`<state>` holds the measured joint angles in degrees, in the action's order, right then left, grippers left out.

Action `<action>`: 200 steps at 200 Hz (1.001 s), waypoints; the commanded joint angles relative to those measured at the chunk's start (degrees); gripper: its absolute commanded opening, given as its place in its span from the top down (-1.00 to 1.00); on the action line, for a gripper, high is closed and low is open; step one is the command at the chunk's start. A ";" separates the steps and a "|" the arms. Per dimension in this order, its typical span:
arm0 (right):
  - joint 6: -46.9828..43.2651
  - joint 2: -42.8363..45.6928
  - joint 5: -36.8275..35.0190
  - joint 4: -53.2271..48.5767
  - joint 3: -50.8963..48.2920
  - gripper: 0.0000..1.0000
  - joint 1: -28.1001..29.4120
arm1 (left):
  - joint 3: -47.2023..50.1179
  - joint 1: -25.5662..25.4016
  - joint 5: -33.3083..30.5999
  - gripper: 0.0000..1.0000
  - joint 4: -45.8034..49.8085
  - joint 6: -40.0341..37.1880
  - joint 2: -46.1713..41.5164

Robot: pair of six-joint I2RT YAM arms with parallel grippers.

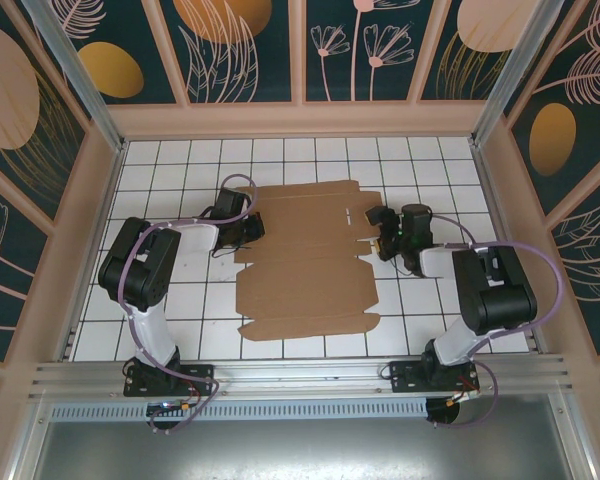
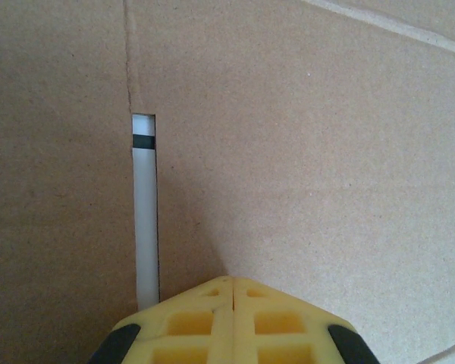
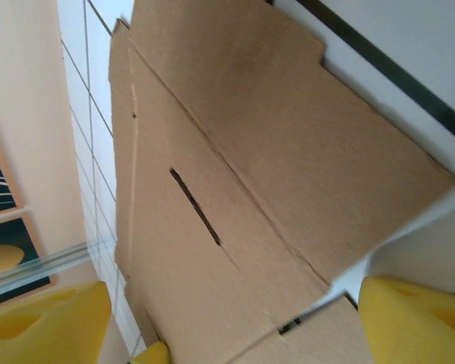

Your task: Fold the paper box

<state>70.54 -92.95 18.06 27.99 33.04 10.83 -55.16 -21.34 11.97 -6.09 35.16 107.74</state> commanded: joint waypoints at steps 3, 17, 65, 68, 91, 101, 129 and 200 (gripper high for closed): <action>4.37 -4.48 -1.22 5.93 0.99 -0.71 0.16 | -0.21 0.16 -0.33 1.00 4.79 -1.58 1.32; 6.21 -6.52 -1.37 8.17 1.68 -0.71 0.25 | 0.12 0.16 -0.71 1.00 4.52 -1.81 1.64; 5.88 -8.24 -3.87 24.48 -1.56 -0.72 0.36 | -0.19 0.16 -0.83 1.00 5.00 -2.79 3.09; 5.31 -8.38 -3.99 25.63 -1.79 -0.72 0.29 | -0.19 0.13 -0.81 1.00 5.03 -2.79 3.09; 1.39 -9.98 -2.95 31.95 -2.28 -0.66 -0.30 | -0.22 0.14 -0.82 1.00 5.29 -3.15 3.08; 0.43 -10.88 -2.22 33.32 -2.02 -0.62 -0.59 | -0.22 0.16 -0.80 1.00 5.30 -3.20 3.17; -0.95 -13.32 -1.13 39.18 -2.14 -0.48 -1.09 | -0.22 0.12 -0.79 1.00 5.29 -3.45 3.39; -6.92 -15.77 -0.14 37.67 0.87 0.21 -1.41 | -0.04 0.12 -0.48 1.00 4.91 -3.64 3.22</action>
<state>67.16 -107.37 18.04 63.68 32.12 9.74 -55.94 -21.34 11.97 -5.80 32.97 108.40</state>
